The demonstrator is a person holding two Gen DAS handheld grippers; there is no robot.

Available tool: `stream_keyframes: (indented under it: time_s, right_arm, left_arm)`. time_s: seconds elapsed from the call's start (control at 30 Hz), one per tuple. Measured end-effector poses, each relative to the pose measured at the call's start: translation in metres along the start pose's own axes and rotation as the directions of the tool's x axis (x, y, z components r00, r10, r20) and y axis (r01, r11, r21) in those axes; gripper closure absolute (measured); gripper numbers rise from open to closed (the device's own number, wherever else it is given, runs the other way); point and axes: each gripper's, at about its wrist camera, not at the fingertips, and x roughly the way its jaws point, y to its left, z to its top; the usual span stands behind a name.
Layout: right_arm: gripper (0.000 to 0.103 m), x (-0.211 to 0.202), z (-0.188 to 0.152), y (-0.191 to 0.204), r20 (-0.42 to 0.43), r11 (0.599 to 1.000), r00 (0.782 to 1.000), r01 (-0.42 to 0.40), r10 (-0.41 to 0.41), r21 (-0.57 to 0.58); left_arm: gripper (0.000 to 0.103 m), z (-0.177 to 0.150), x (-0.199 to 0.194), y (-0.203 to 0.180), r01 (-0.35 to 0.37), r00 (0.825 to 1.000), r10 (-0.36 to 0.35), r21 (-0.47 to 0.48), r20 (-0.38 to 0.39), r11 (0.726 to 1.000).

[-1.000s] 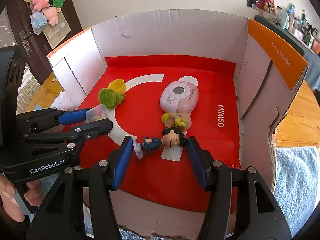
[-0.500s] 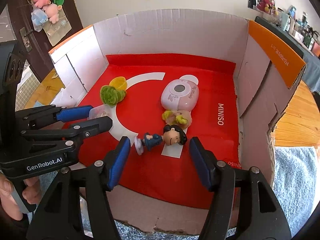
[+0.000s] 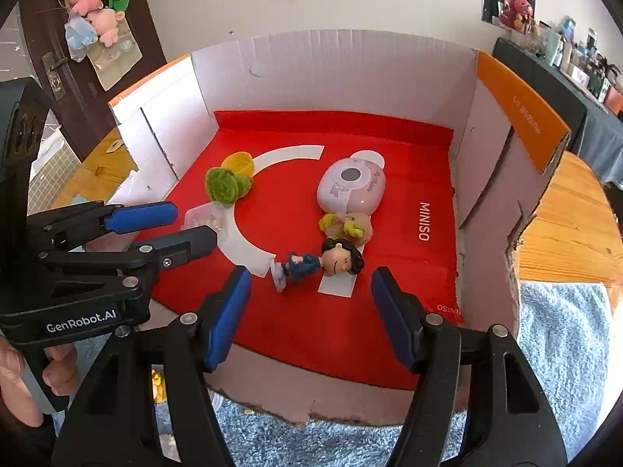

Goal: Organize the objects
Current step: 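Lower both objects onto the red mat and open both tools, then withdraw both open tools from the box back over the towel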

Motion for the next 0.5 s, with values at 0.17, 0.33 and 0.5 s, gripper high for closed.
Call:
stream_keyframes:
  time_s: [0.17, 0.33, 0.5]
  right_arm:
    - [0.036, -0.007, 0.0, 0.002, 0.014, 1.0, 1.0, 0.003, -0.003, -0.004]
    - [0.035, -0.012, -0.001, 0.004, 0.023, 1.0, 1.0, 0.004, -0.004, -0.005]
    - [0.034, -0.019, -0.003, 0.006, 0.035, 1.0, 0.999, 0.007, -0.007, -0.009]
  left_arm:
    - [0.045, -0.002, -0.008, -0.002, -0.009, 1.0, 0.009, 0.007, 0.016, 1.0]
    - [0.039, -0.005, -0.017, -0.002, -0.019, 0.999, 0.019, 0.008, 0.033, 1.0]
    - [0.039, -0.007, -0.025, -0.003, -0.025, 0.999, 0.025, 0.006, 0.048, 1.0]
